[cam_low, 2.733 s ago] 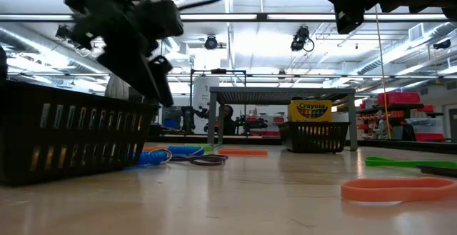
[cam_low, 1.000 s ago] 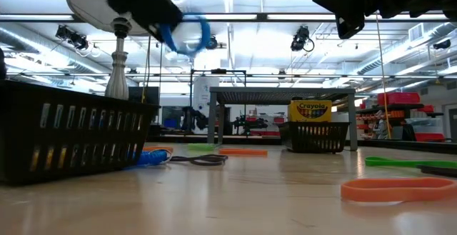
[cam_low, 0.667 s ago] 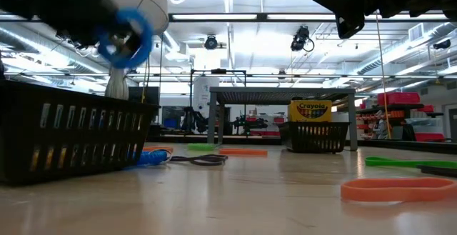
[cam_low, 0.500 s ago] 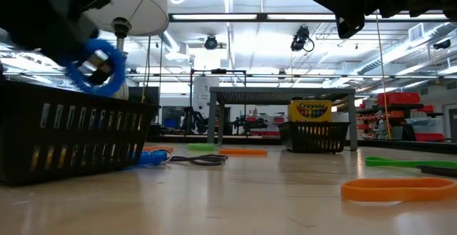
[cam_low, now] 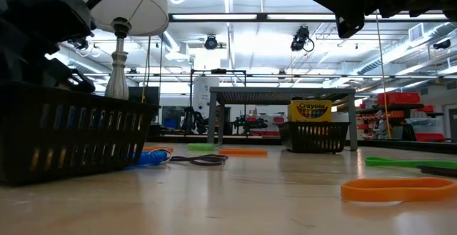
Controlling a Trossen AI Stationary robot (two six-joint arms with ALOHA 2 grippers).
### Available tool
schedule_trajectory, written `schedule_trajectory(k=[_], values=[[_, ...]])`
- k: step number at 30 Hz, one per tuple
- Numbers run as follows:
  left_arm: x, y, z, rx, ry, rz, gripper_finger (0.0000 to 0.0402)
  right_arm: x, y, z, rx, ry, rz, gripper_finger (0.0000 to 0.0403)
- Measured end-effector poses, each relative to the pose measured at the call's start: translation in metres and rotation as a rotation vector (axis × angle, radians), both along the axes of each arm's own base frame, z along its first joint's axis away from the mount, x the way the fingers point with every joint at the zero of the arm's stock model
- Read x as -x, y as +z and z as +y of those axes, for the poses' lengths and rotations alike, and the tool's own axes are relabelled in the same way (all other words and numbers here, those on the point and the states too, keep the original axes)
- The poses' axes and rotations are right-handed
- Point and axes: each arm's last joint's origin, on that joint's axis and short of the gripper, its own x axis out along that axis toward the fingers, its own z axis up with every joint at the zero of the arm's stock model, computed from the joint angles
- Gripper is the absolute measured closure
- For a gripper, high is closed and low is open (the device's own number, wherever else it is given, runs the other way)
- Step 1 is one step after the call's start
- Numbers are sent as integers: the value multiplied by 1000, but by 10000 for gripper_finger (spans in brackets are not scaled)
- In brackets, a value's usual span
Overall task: Pick & Place Office Desk Supplies
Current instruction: Put the blue spring keychain into the bottom black bin, then put the purple spring keychain into the bottom black bin
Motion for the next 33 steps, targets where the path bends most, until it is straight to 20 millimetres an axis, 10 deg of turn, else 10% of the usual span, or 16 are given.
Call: schedule_trajectory(k=[11, 22, 33], values=[[-6, 9, -4, 6, -23, -53, 148, 0, 0, 0, 0, 0, 0, 231], [-14, 47, -3, -209, 11, -131, 153, 0, 0, 0, 1, 0, 1, 231], [20, 80, 29, -245, 244, -373, 153, 0, -1, 0, 3, 0, 5, 231]])
